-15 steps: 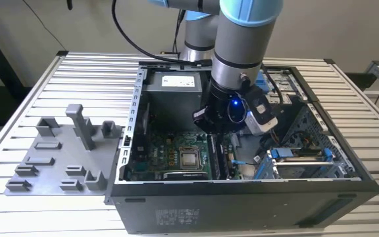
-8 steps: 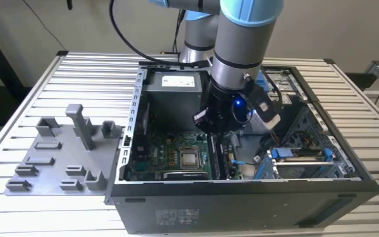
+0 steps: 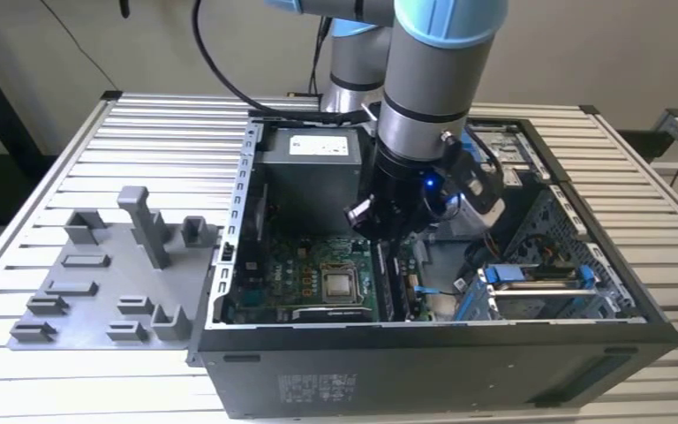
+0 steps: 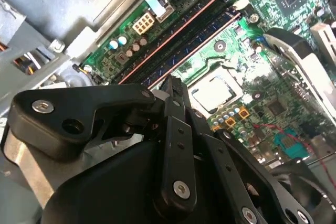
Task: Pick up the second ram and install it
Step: 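Press down the second ram until it locks into place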
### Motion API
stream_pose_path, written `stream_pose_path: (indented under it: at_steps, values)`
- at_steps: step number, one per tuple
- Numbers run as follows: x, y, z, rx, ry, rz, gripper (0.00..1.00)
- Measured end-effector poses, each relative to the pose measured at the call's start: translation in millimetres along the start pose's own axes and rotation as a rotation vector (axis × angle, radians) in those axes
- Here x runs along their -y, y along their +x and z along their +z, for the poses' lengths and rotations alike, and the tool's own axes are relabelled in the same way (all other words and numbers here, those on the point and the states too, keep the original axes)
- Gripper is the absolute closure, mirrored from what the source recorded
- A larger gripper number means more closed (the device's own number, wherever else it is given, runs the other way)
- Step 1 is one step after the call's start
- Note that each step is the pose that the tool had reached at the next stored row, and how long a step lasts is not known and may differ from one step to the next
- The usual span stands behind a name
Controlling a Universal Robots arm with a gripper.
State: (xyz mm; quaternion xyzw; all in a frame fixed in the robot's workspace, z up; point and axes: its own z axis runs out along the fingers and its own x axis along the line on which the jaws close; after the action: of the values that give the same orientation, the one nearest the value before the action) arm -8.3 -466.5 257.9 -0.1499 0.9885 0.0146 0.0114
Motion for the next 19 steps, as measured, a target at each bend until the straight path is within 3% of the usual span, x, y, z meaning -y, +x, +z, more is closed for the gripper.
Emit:
stream_pose_path:
  at_steps: [19]
  values:
    - [0.0,0.4,4.3,-0.0082,-0.0093,-0.326,0.89]
